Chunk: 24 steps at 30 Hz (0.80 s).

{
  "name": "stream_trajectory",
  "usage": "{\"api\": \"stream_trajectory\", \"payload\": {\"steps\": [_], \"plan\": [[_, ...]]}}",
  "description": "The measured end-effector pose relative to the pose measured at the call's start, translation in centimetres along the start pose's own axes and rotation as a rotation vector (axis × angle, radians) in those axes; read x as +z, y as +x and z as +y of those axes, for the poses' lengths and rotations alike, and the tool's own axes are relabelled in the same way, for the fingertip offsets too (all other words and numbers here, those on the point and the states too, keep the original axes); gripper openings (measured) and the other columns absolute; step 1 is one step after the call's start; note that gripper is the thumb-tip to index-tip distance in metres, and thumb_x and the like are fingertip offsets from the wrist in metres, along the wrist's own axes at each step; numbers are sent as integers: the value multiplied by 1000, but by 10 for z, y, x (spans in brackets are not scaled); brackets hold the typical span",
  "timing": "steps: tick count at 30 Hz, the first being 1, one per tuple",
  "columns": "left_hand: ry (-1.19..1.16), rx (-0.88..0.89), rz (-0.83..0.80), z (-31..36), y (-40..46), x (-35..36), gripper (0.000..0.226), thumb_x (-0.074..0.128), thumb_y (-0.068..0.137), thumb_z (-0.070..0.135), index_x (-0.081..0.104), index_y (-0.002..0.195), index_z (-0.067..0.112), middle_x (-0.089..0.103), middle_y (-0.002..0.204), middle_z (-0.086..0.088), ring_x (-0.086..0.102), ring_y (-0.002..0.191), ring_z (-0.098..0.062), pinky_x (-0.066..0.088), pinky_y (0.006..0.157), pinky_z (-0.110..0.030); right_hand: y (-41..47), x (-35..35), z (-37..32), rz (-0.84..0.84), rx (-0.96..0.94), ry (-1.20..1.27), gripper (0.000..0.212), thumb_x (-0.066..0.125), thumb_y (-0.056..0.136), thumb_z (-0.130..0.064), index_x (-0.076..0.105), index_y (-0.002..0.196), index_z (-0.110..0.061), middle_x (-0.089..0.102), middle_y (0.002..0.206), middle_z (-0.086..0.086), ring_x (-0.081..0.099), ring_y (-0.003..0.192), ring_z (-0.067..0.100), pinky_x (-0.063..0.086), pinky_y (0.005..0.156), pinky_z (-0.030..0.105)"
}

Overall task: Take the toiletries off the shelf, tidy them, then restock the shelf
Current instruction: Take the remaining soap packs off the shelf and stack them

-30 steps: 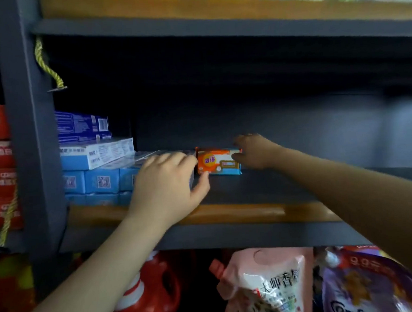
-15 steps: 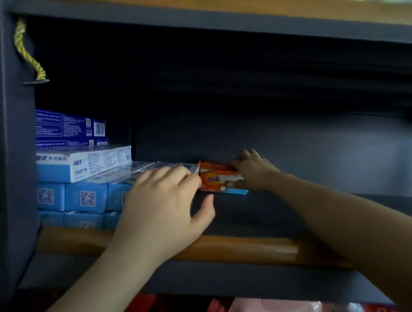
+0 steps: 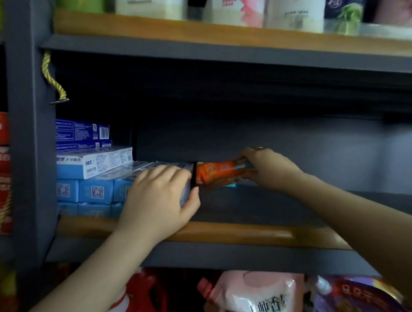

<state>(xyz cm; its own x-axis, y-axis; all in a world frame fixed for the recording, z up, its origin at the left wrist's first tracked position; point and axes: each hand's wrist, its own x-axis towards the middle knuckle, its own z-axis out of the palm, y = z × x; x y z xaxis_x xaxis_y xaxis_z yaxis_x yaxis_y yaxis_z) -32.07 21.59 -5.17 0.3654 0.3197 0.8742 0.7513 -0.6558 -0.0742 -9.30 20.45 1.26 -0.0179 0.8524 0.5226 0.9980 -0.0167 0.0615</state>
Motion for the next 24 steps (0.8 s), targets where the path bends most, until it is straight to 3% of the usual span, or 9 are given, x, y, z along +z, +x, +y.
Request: {"api": "stream_trajectory", "payload": {"steps": [2,4,7,10,12,16,19,22,24], "plan": [[12,20,32,2,0,-4,44,40,83,38,66,95,5,67,90,-9,64,89,-30,49,75,-37,-28,-13,1,76,-29,175,38,65,84,-30,54,120,-19,61,114,5,59,99,23,49,83,34],[-1,34,44,9,-2,-6,52,42,84,43,62,108,1,65,105,-14,60,102,-32,47,85,-40,-56,-24,-1,204,-89,318,37,66,84,-27,58,118,-15,60,104,-2,57,93,13,43,79,18],[-243,-52,106,30,-9,-14,63,57,85,51,50,124,2,57,120,-13,49,116,-26,38,95,-33,-94,-32,-11,360,-140,490,35,69,81,-21,59,115,-15,53,97,-13,50,88,0,38,73,3],[-462,-62,257,55,-14,-30,57,61,84,40,48,125,2,51,117,-1,41,112,-2,33,93,-7,-126,-31,-16,407,-176,704,35,70,80,-15,56,109,-27,56,97,-20,54,91,-1,44,79,9],[-505,-26,294,67,-19,-42,55,63,83,38,51,123,3,50,114,2,42,108,2,32,91,-1,-139,-28,-13,384,-166,826,36,70,80,-12,54,107,-28,58,101,-18,58,94,1,47,84,16],[-556,16,250,91,-25,-59,50,65,79,38,55,116,5,52,107,5,47,101,0,36,87,-6,-155,-23,0,295,-94,1084,35,69,78,-13,58,112,-12,63,106,4,62,98,15,52,87,32],[-544,73,229,106,-29,-64,48,65,79,35,57,113,3,51,107,5,50,101,-5,38,88,-12,-169,-17,9,235,-109,1185,35,67,74,-20,57,107,-18,63,104,-1,62,97,11,53,83,28],[-443,160,208,115,-34,-67,47,61,80,36,58,113,2,50,109,6,51,104,-13,41,89,-26,-183,-15,16,221,-125,1206,34,71,73,-11,56,101,-23,63,99,-8,62,92,3,51,77,18],[-426,170,200,119,-39,-66,46,60,81,36,56,115,5,49,110,5,51,104,-15,40,89,-26,-193,-18,20,236,-129,1216,34,72,69,-15,57,98,-25,65,94,-11,62,89,1,51,76,16]]}}
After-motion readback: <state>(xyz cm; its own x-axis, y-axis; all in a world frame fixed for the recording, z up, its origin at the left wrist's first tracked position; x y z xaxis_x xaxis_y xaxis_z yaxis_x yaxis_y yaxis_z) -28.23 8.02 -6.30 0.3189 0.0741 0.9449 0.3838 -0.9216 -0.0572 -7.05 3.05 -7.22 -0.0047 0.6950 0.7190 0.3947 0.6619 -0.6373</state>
